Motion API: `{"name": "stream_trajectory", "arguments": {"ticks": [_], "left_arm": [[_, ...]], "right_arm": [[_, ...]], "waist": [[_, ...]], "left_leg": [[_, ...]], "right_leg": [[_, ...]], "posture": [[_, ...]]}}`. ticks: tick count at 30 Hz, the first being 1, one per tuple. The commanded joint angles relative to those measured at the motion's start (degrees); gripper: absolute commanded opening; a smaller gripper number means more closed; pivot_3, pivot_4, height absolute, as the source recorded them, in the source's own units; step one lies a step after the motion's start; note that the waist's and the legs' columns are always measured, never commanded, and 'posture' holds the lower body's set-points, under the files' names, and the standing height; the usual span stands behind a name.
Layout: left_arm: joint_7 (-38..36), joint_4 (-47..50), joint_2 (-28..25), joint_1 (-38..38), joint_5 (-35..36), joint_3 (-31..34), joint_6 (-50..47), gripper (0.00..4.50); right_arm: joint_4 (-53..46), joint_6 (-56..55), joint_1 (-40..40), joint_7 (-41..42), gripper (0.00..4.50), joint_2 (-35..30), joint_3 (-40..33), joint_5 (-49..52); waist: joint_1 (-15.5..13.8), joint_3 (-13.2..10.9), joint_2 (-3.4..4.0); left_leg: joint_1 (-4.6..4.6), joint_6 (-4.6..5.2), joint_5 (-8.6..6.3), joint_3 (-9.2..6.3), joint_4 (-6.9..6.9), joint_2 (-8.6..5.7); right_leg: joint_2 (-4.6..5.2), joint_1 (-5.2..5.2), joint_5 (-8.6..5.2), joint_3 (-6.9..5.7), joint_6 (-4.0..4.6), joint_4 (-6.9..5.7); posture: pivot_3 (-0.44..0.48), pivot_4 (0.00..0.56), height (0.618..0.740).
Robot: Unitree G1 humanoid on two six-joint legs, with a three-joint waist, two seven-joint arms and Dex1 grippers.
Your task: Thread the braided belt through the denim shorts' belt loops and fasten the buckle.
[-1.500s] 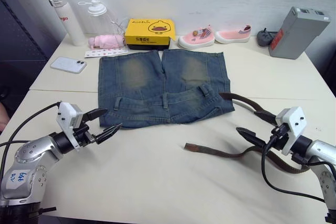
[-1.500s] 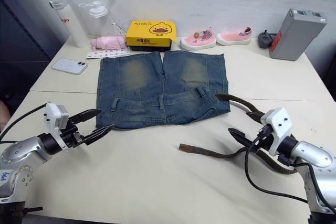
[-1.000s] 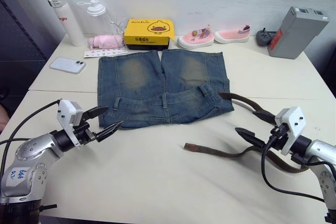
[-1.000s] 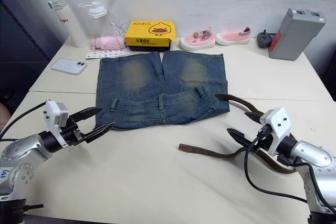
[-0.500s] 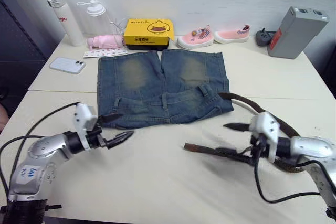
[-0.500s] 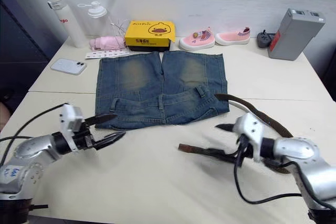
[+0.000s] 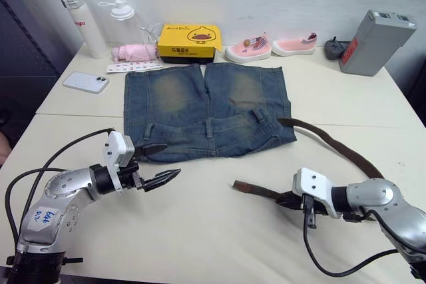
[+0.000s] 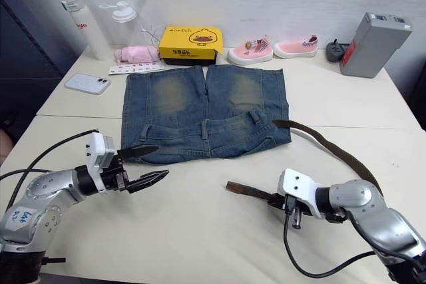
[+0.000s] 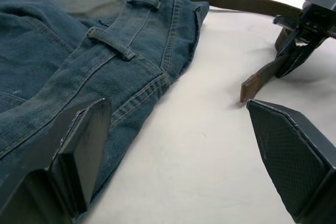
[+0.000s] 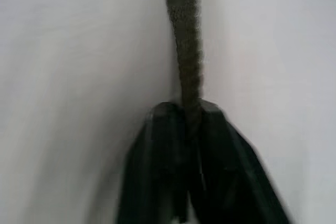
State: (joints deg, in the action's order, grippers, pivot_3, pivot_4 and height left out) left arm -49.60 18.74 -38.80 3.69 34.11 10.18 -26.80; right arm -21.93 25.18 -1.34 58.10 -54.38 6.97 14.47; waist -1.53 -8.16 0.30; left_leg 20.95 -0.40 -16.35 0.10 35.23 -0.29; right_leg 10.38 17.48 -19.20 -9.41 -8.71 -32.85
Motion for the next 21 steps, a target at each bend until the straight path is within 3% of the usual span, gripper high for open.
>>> {"name": "stream_trajectory", "arguments": {"ticks": [1, 8, 16, 21], "left_arm": [[-0.86, 2.61, 0.13, 2.52, 3.0, -0.55, -1.93, 4.5], [-10.83, -1.42, 1.11, 13.99, 2.5, -11.84, -3.96, 4.5], [-16.89, -11.62, 4.33, 20.7, -5.08, -20.56, 2.2, 4.5], [-17.83, -13.81, 5.89, 21.6, -5.27, -20.68, 3.25, 2.84]], "right_arm": [[-2.33, -2.42, -0.44, 0.61, 0.03, 1.84, -0.15, 0.93], [-10.09, 1.44, -7.92, 3.32, 0.03, 2.62, 0.03, 5.7], [-11.86, 4.34, -10.74, 2.77, 0.03, 2.54, 0.09, 6.7], [-13.22, 5.78, -10.98, 1.42, 0.0, 3.16, -0.77, 7.46]], "waist": [[0.02, -0.01, 0.0], [-0.01, -0.02, 0.1], [-0.07, -0.03, 0.07], [0.0, -0.03, 0.06]], "left_leg": [[0.01, -0.01, 0.0, 0.0, 0.0, 0.01], [0.06, -0.01, 0.0, 0.0, 0.08, -0.01], [0.11, 0.0, 0.0, -0.04, 0.14, -0.02], [0.11, 0.0, 0.0, -0.02, 0.16, -0.01]], "right_leg": [[0.0, 0.01, 0.0, 0.0, 0.0, 0.01], [-0.02, 0.02, 0.0, 0.01, 0.0, 0.02], [-0.05, 0.01, 0.0, -0.02, 0.01, 0.03], [-0.06, 0.01, 0.0, -0.02, 0.01, 0.02]], "posture": [[0.0, 0.15, 0.683], [0.0, 0.15, 0.683], [0.0, 0.15, 0.683], [0.0, 0.15, 0.683]]}}
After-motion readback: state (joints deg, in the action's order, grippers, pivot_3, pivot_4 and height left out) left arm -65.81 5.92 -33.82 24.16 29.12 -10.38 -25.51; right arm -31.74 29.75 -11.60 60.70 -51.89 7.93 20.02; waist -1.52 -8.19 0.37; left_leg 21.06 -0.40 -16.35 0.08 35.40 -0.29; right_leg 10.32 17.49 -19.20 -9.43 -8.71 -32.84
